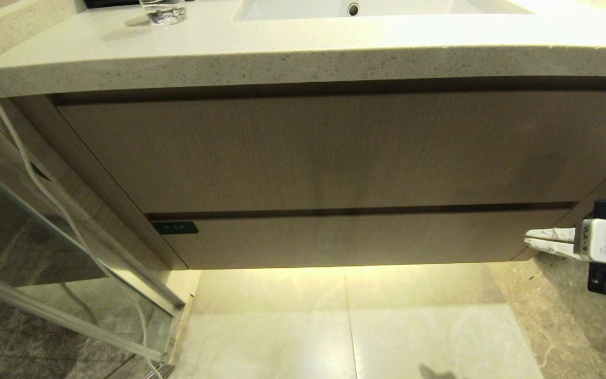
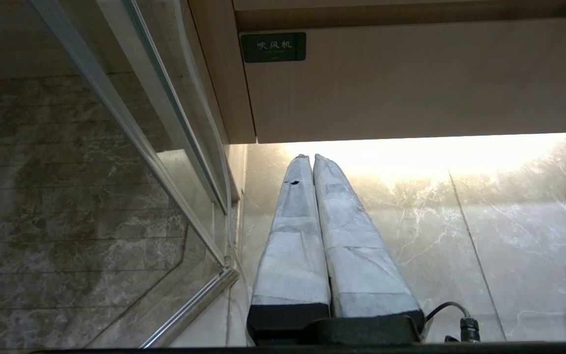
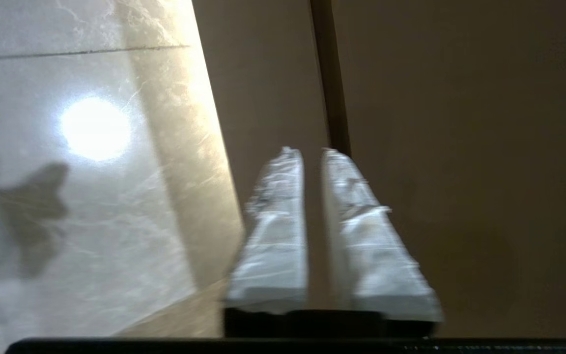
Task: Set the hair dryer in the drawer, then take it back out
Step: Pull open the drawer
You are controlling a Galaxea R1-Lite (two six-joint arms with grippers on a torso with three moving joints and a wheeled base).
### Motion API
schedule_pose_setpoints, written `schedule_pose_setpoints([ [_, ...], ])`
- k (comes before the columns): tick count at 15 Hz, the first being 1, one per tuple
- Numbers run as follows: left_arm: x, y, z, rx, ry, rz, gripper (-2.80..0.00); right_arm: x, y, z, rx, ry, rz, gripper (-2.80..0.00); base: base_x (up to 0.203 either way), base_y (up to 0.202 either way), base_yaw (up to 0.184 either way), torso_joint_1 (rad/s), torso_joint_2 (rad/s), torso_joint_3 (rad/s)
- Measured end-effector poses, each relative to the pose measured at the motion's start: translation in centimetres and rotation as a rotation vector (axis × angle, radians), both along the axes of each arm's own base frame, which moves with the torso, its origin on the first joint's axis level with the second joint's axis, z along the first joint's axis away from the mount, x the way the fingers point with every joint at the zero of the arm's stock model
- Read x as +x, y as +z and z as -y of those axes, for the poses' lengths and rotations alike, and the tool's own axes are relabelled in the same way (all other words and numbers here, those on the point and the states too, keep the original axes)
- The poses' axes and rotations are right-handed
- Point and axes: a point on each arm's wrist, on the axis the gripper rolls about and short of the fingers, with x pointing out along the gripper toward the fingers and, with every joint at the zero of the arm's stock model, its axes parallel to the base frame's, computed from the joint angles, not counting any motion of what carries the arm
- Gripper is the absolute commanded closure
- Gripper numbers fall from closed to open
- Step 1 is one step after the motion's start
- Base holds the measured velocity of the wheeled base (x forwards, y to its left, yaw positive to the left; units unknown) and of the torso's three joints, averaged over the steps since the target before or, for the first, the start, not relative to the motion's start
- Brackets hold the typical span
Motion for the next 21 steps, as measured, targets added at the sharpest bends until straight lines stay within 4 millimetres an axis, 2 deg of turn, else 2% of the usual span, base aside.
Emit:
schedule_pose_setpoints([
  [2,0.0,0.0,0.0,0.0,0.0,0.0,0.0,-0.1,0.0,-0.4,-0.066,0.1,0.051,-2.8,0.0,0.0,0.0,0.0,0.0,0.0],
  [4,0.0,0.0,0.0,0.0,0.0,0.0,0.0,0.3,0.0,-0.5,-0.096,0.125,0.079,-2.8,0.0,0.0,0.0,0.0,0.0,0.0],
  [8,0.0,0.0,0.0,0.0,0.0,0.0,0.0,2.0,-1.2,-0.5,-0.148,0.193,0.097,-2.8,0.0,0.0,0.0,0.0,0.0,0.0],
  [16,0.0,0.0,0.0,0.0,0.0,0.0,0.0,10.3,-4.6,-0.4,-0.101,0.244,-0.083,-2.8,0.0,0.0,0.0,0.0,0.0,0.0],
  [19,0.0,0.0,0.0,0.0,-0.001,0.0,0.0,13.1,-5.0,-0.7,-0.082,0.231,-0.103,-2.8,0.0,0.0,0.0,0.0,0.0,0.0],
  [21,0.0,0.0,0.0,0.0,0.0,0.0,0.0,14.1,-5.1,-1.1,-0.084,0.191,-0.117,-2.8,0.0,0.0,0.0,0.0,0.0,0.0],
])
